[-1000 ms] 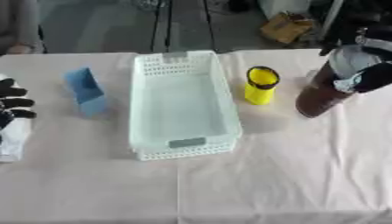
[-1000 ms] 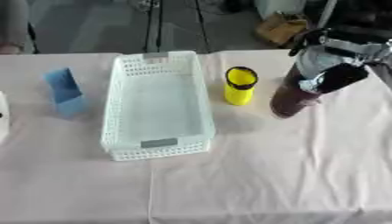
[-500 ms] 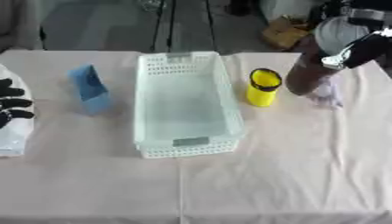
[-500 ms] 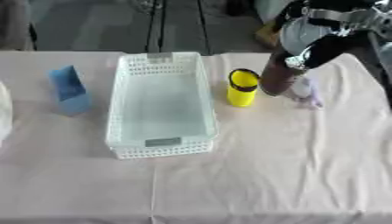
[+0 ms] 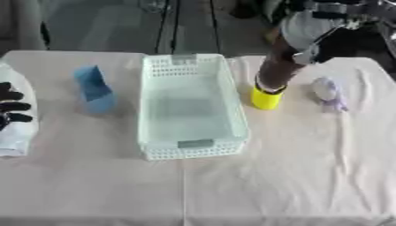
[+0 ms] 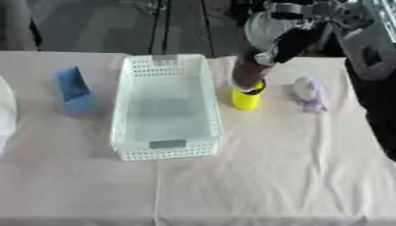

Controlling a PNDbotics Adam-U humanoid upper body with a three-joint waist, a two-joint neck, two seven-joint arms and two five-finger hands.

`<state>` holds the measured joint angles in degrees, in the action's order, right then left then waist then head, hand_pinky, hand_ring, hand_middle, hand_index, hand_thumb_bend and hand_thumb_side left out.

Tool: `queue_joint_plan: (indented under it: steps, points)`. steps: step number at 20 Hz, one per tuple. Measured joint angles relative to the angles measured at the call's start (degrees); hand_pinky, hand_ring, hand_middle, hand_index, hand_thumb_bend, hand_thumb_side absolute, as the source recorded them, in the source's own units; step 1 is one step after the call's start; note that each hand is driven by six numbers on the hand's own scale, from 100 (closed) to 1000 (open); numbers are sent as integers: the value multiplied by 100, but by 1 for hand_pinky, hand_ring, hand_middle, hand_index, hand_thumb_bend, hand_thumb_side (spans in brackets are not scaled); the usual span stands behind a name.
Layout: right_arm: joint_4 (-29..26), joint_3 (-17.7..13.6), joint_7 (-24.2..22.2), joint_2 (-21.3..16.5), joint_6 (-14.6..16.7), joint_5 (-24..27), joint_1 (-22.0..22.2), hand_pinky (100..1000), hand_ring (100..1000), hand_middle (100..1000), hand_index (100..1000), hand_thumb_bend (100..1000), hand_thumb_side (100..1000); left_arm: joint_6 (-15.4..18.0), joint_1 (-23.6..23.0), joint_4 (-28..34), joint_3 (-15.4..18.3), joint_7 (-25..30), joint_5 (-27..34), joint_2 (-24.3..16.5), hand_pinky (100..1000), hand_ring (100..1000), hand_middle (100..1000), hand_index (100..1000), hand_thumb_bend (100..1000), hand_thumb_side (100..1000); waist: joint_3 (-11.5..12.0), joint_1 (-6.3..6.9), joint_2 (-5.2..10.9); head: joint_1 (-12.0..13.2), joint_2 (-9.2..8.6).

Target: Pick up objects on the table and place them in the box.

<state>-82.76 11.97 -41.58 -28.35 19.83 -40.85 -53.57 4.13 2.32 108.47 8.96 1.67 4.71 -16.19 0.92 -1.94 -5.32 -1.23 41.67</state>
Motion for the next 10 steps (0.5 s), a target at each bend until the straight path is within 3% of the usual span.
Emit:
queue_joint_plan:
  steps: [3,10]
  points:
    - [16,148,192,142,197,24,-70,306,571,864,783,176,100,2,0,0,-2,13,15,0,593,640,649,806,246,972,24,-7,3,-18,1]
    - [18,564,567,399,610,163,-137,307,570,861,780,154,100,-6,0,-1,-31,28,27,-1,593,640,649,806,246,972,54,-17,22,-61,2]
